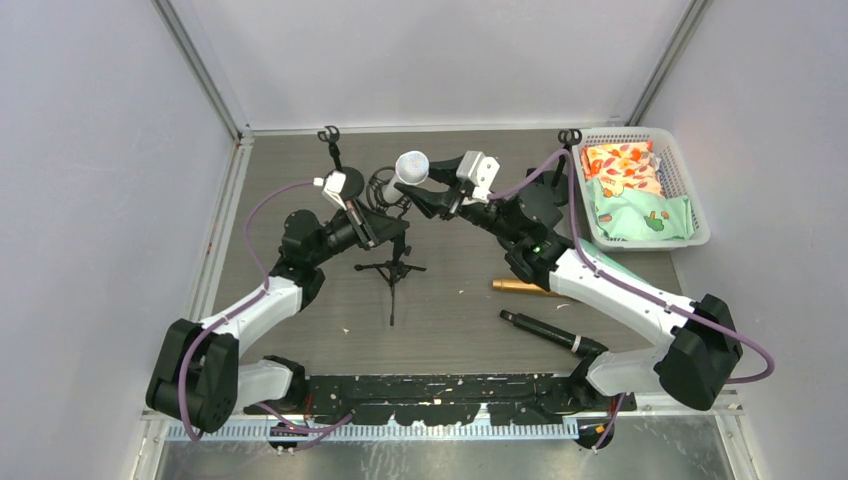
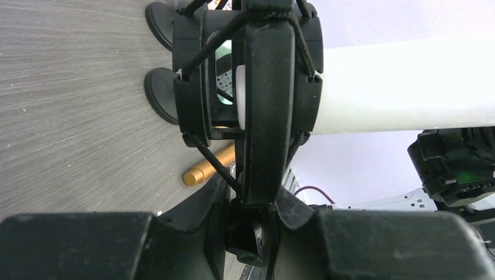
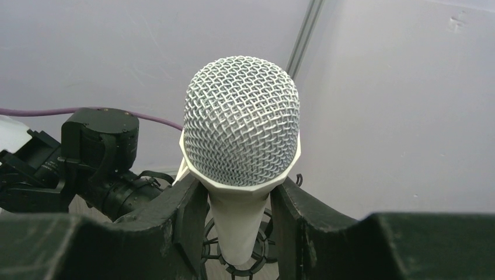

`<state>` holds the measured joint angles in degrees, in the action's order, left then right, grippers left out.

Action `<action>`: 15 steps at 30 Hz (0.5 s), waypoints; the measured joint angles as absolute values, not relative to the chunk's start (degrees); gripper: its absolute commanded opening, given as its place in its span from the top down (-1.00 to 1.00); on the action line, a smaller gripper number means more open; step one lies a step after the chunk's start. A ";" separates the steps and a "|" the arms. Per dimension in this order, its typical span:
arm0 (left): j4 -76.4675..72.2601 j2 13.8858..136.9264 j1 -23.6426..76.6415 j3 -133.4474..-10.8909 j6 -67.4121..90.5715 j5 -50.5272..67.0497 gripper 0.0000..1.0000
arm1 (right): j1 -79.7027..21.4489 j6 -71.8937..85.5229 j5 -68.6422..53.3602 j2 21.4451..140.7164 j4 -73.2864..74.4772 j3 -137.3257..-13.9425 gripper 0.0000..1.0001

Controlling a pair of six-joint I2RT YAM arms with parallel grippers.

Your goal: Attach the microphones to the stand

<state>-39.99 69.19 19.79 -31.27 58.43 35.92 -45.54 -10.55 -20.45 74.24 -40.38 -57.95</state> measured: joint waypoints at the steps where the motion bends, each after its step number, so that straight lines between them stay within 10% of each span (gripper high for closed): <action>1: -40.03 69.19 19.79 -31.09 58.50 35.97 0.99 | -45.54 -10.61 -20.27 74.24 -40.34 -57.69 0.88; 15: -40.71 68.38 19.84 -29.78 59.81 36.53 0.99 | -45.80 -11.07 -17.15 74.78 -43.75 -52.51 0.56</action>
